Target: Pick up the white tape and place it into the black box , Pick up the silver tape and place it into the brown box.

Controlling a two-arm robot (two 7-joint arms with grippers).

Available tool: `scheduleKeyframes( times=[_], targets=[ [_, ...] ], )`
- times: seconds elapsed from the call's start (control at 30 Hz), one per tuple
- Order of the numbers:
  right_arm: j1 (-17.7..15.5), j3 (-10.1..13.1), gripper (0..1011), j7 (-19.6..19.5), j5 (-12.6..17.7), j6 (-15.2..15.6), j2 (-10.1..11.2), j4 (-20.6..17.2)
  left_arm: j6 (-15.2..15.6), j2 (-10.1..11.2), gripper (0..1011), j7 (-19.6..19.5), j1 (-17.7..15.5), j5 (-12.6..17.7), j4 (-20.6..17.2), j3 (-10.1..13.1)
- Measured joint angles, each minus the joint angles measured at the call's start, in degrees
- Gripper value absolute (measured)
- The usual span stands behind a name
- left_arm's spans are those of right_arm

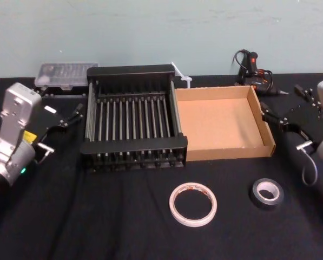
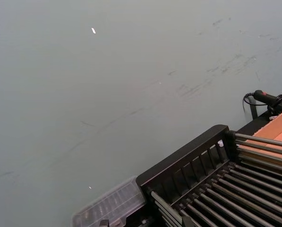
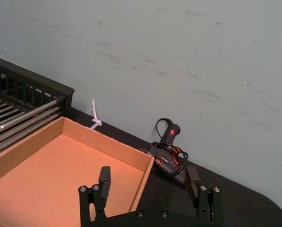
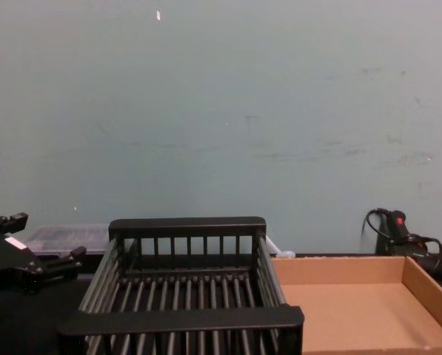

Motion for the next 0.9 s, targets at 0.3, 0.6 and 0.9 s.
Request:
scheduleKeyframes(
  times=[0.3, 0.6, 0.9],
  targets=[
    [-3.94, 4.42, 1003, 2.51, 4.5, 6.36, 2.57, -7.1, 0.0, 0.0, 1001, 0.0, 0.0, 0.0, 0.0, 0.0],
    [-8.55, 8.83, 1002, 4.79, 8.33, 11.28, 5.12, -13.11, 0.0, 0.0, 1002, 0.0, 0.0, 0.0, 0.0, 0.0],
    [-13.5, 12.08, 1002, 7.57, 10.3, 15.24, 7.71, -17.04, 0.0, 0.0, 1001, 0.0, 0.0, 0.0, 0.0, 0.0]
  ],
)
